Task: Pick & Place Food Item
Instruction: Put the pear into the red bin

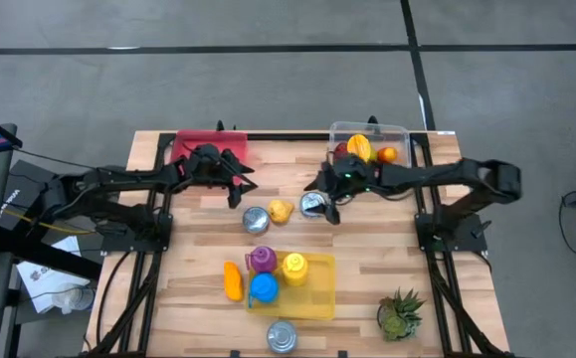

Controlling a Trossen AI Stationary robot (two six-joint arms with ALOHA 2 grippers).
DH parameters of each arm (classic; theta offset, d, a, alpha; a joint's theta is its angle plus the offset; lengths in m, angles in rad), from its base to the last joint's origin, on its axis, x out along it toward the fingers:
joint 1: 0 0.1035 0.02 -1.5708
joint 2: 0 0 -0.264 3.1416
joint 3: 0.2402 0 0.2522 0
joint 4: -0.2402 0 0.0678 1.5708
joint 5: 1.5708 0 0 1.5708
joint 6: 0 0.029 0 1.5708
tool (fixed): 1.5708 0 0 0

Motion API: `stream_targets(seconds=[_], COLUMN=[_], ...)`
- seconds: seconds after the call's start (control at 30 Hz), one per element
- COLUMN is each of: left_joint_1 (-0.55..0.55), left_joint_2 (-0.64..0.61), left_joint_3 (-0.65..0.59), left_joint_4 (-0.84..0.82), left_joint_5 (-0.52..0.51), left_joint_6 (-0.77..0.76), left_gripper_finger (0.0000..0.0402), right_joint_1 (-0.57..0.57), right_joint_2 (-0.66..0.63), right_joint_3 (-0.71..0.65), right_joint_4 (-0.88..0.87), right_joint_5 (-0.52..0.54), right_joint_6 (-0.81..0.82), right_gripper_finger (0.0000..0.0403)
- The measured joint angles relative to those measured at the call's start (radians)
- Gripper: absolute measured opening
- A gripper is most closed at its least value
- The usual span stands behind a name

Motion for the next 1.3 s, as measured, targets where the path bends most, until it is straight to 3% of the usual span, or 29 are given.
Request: stream_targets(seconds=[0.33,0.53,0.77,1.07,1.3], left_joint_1=[0.02,0.039,0.037,0.038,0.038], left_joint_2=[-0.102,-0.199,-0.291,-0.301,-0.301], left_joint_3=[-0.128,-0.189,-0.223,-0.227,-0.227], left_joint_4=[0.096,0.108,0.104,0.107,0.122], left_joint_5=[-0.006,-0.007,-0.006,-0.006,-0.006], left_joint_6=[-0.043,-0.057,-0.076,-0.071,-0.071], left_gripper_finger=[0.0256,0.0262,0.0262,0.0262,0.0261], right_joint_1=[-0.006,0.004,0.029,0.027,0.032], right_joint_2=[0.299,0.407,0.492,0.56,0.56], right_joint_3=[0.207,0.371,0.512,0.565,0.56], right_joint_4=[-0.019,-0.188,-0.333,-0.354,-0.405], right_joint_5=[-0.126,-0.147,-0.144,-0.13,-0.045], right_joint_6=[-0.033,-0.083,-0.153,-0.188,-0.206], right_gripper_finger=[0.0312,0.0337,0.0395,0.0398,0.0398])
